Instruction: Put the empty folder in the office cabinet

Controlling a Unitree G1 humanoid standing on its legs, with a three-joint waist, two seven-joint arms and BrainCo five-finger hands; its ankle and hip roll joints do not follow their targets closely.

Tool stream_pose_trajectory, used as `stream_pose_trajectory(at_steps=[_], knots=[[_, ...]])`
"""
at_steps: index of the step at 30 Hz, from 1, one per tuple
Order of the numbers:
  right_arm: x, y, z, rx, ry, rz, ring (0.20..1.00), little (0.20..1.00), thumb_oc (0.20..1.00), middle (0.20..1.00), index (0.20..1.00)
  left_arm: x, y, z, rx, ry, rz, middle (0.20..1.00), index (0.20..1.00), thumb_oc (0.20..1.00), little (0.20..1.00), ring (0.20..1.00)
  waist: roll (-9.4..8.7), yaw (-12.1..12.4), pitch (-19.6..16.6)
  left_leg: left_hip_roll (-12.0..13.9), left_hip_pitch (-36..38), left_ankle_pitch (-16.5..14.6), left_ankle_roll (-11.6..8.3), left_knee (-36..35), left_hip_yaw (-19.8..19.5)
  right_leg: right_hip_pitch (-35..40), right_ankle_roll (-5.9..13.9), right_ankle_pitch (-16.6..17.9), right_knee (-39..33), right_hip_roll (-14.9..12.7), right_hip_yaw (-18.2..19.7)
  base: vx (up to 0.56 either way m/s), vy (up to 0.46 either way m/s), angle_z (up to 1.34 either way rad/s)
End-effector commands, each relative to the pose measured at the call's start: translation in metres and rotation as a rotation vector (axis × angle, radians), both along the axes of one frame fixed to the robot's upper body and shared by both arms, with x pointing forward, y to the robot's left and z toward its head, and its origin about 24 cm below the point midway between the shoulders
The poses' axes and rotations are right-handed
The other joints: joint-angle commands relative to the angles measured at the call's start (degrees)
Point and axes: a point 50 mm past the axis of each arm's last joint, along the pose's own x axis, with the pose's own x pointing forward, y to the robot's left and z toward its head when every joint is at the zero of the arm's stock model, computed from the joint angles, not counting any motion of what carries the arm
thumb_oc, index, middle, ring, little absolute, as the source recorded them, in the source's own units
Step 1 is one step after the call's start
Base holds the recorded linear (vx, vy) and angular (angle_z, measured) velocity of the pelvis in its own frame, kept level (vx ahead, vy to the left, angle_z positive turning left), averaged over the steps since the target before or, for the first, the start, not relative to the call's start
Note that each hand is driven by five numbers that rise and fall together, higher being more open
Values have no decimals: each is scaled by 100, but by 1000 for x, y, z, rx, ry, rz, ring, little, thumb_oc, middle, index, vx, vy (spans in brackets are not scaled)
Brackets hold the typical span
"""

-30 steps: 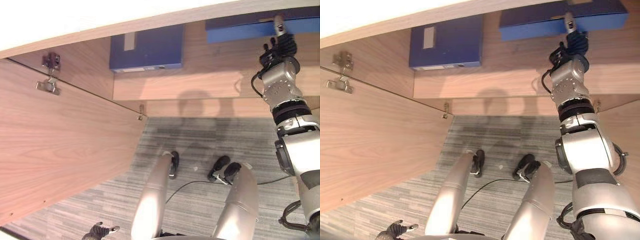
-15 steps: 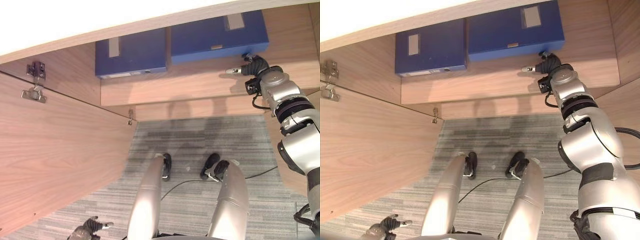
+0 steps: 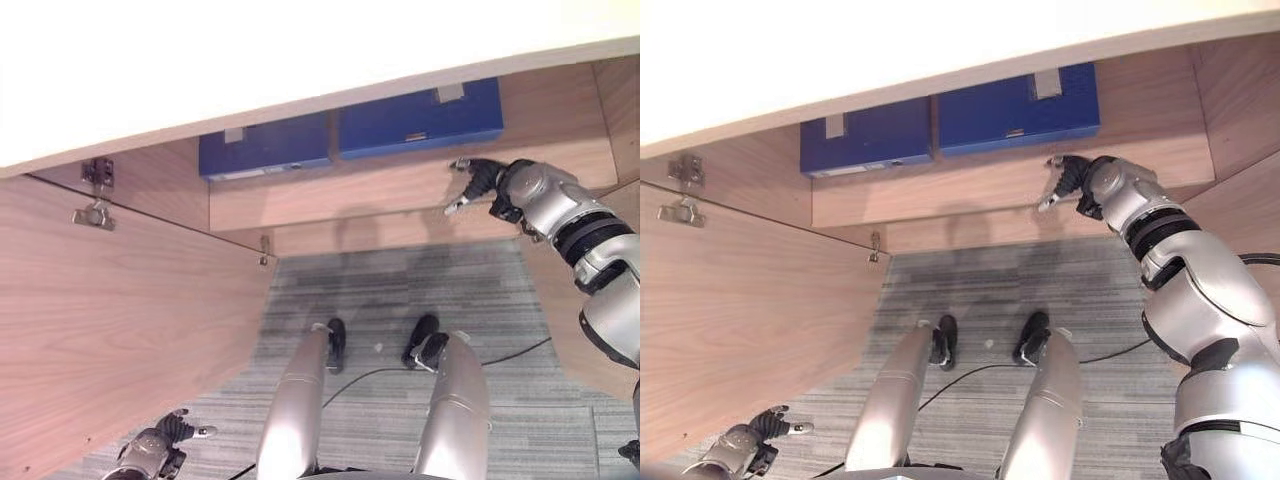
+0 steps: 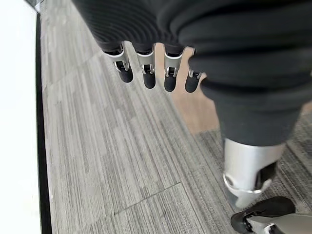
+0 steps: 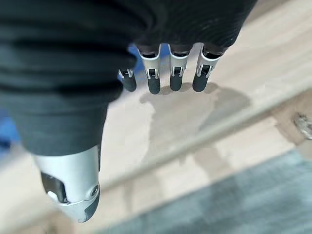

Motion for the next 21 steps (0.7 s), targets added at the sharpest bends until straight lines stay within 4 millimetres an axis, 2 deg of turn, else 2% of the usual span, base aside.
stream_pose_trajectory(at_steps=[1,2,4,6,7,8,10,11,12,13,14,15,17,18,19,20,21], knots=[[1,-12,20,-129,-18,-14,1000,1000,1000,1000,1000,-14,28,9,97,69,-29,1000,1000,1000,1000,1000,-67,99,-15,216,149,353,-237,-761,-137,834,811,-200,-648,-203,427,-24,-46,-3],[0,-17,12,-158,-1,-36,1000,1000,1000,1000,1000,-11,22,7,82,64,-31,1000,1000,1000,1000,1000,-75,114,-39,184,350,504,-252,-1116,-140,1066,833,-53,-1020,-138,349,-14,-38,0],[-1,-19,8,-153,2,-45,1000,1000,1000,1000,1000,-10,20,6,81,60,-26,1000,1000,1000,1000,1000,-85,110,-31,180,507,635,-278,-1362,-138,1229,850,48,-1241,-91,291,-17,-76,3],[-4,-23,-7,-126,28,-65,1000,1000,1000,1000,1000,-8,17,5,77,58,-17,1000,1000,1000,1000,1000,-131,89,-90,195,909,933,-353,-2037,-163,1686,867,286,-1979,91,143,-7,-113,-1],[-4,-23,-7,-126,28,-66,1000,1000,1000,1000,1000,-8,17,5,77,58,-17,1000,1000,1000,1000,1000,-128,89,-82,197,928,942,-355,-2055,-166,1708,866,295,-1999,97,135,7,-128,-1],[-7,-28,-20,-83,49,-101,1000,1000,1000,1000,1000,-9,16,3,75,64,-4,1000,1000,1000,1000,1000,-179,73,-160,247,1248,1173,-441,-2533,-162,2044,883,461,-2528,259,37,7,-130,-3],[-11,-36,-30,-70,66,-143,1000,1000,1000,1000,1000,-9,14,2,65,62,3,1000,1000,1000,1000,1000,-231,66,-207,320,1558,1390,-522,-2929,-174,2388,872,589,-3027,458,-21,0,-176,-11],[-14,-40,-43,-69,91,-174,1000,1000,1000,1000,1000,-11,12,-1,57,72,14,1000,1000,1000,1000,1000,-294,62,-267,418,1857,1481,-512,-3231,-195,2703,854,680,-3420,651,-33,-46,-240,-18],[-24,-46,-70,-25,140,-215,1000,1000,1000,1000,1000,-18,9,-4,44,93,30,1000,1000,1000,1000,1000,-409,59,-373,560,2184,1749,-553,-3543,-191,3128,797,858,-3916,856,-167,-50,-254,-21],[-33,-50,-89,-3,183,-243,1000,1000,1000,1000,1000,-24,4,-9,23,113,41,1000,1000,1000,1000,1000,-473,60,-444,652,2377,1782,-582,-3638,-169,3368,793,880,-4147,966,-199,-69,-204,-11],[-36,-52,-96,4,199,-254,1000,1000,1000,1000,1000,-26,3,-10,17,120,44,1000,1000,1000,1000,1000,-501,74,-439,673,2429,1806,-591,-3621,-198,3495,790,907,-4280,1013,-204,-68,-125,-6],[-43,-49,-114,20,244,-257,1000,1000,1000,1000,1000,-33,-2,-14,2,140,46,1000,1000,1000,1000,1000,-577,86,-471,641,2487,1695,-542,-3484,-283,3629,778,970,-4420,1093,-146,-85,-42,-12],[-62,-34,-161,87,356,-252,1000,1000,1000,1000,1000,-30,-12,-19,-13,156,6,1000,1000,1000,1000,1000,-721,97,-598,252,2750,1079,-395,-2999,-676,3879,798,1073,-4552,1124,69,-63,67,-25],[-71,-32,-176,110,386,-268,1000,1000,1000,1000,1000,-29,-17,-20,-19,162,-11,1000,1000,1000,1000,1000,-736,87,-663,150,2839,961,-368,-2945,-775,3943,807,1109,-4620,1150,106,-39,129,-50],[-82,-29,-192,129,423,-280,1000,1000,1000,1000,1000,-29,-23,-23,-27,171,-34,1000,1000,1000,1000,1000,-744,59,-758,102,2980,895,-348,-3041,-836,4015,826,1155,-4725,1200,131,-85,260,-79],[-110,-23,-228,191,501,-334,1000,1000,1000,1000,1000,-25,-32,-25,-35,180,-99,1000,1000,1000,1000,1000,-750,-17,-1028,30,3208,928,-224,-3511,-797,4042,914,1386,-4962,1260,154,-125,324,-62],[-128,-19,-247,238,538,-379,1000,1000,1000,1000,1000,-22,-32,-24,-20,182,-124,1000,1000,1000,1000,1000,-815,-62,-1229,-23,3250,1046,-184,-3813,-747,4024,986,1528,-5160,1226,140,-125,337,-21]])
